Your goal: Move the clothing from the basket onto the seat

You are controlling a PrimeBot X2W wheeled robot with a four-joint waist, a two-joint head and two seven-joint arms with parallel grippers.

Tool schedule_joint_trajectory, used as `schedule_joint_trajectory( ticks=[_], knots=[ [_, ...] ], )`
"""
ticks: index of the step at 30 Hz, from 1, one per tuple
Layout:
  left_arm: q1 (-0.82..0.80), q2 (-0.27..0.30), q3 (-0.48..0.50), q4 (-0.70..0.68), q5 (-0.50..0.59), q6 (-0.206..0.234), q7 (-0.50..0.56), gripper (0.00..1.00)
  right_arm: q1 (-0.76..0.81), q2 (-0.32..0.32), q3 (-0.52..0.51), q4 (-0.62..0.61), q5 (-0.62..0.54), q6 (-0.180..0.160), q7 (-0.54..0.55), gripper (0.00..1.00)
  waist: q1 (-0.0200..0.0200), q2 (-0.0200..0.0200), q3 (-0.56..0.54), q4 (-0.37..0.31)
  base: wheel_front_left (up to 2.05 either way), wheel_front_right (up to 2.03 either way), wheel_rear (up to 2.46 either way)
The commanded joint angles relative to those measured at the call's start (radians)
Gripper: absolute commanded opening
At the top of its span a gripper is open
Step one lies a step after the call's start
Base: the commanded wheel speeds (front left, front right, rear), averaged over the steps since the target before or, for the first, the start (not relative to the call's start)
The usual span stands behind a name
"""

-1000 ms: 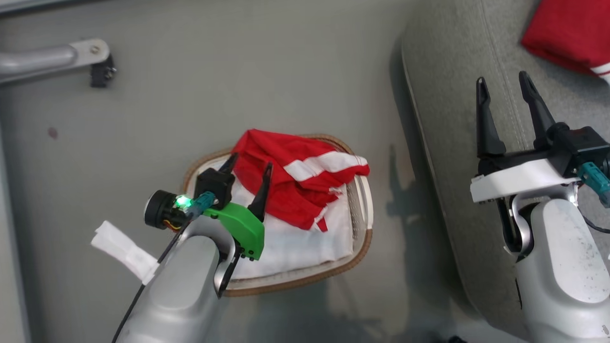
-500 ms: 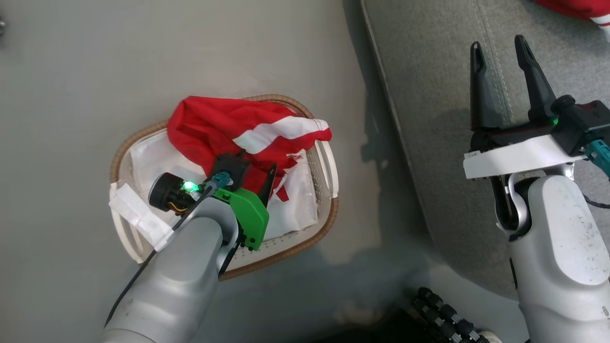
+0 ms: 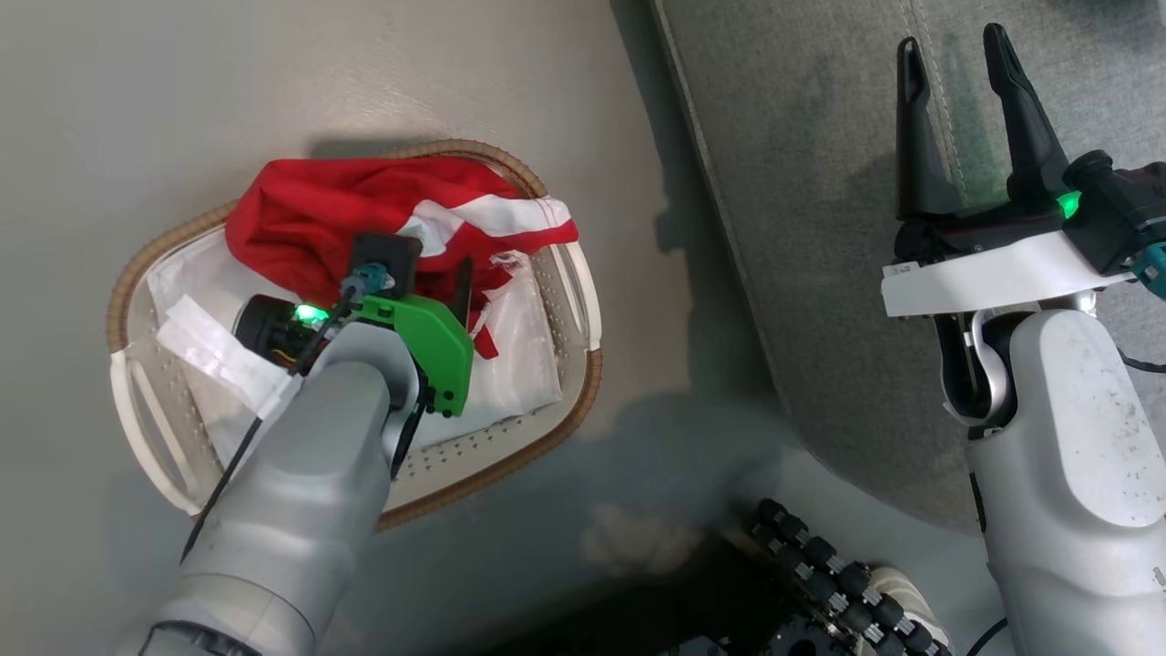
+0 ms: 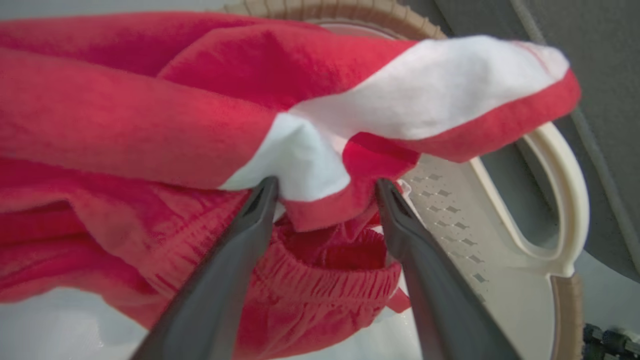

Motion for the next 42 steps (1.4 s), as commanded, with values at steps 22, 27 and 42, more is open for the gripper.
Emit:
schedule_joint_trajectory(
  ticks=[22,27,42],
  knots=[
    [-0.032,0.007,-0.019,0.031,-0.119,0.035,-0.037,0.00,0.005,-0.002,0.013,-0.004,-0.006,-0.001,-0.002,1.00,-0.0002,-0.0001,-0.005,0.000,0.00,0.00,0.00],
    [0.013,0.007,-0.037,0.003,-0.124,0.013,-0.068,0.00,0.029,-0.002,0.004,0.010,-0.043,-0.001,-0.002,1.00,-0.0002,-0.0001,-0.079,0.039,0.00,0.00,0.00],
    [0.205,0.083,-0.004,-0.320,0.026,0.034,-0.078,0.00,0.147,-0.003,-0.034,0.049,-0.151,-0.001,-0.002,1.00,-0.0002,-0.0001,-0.391,0.183,0.00,0.00,0.00]
  ],
)
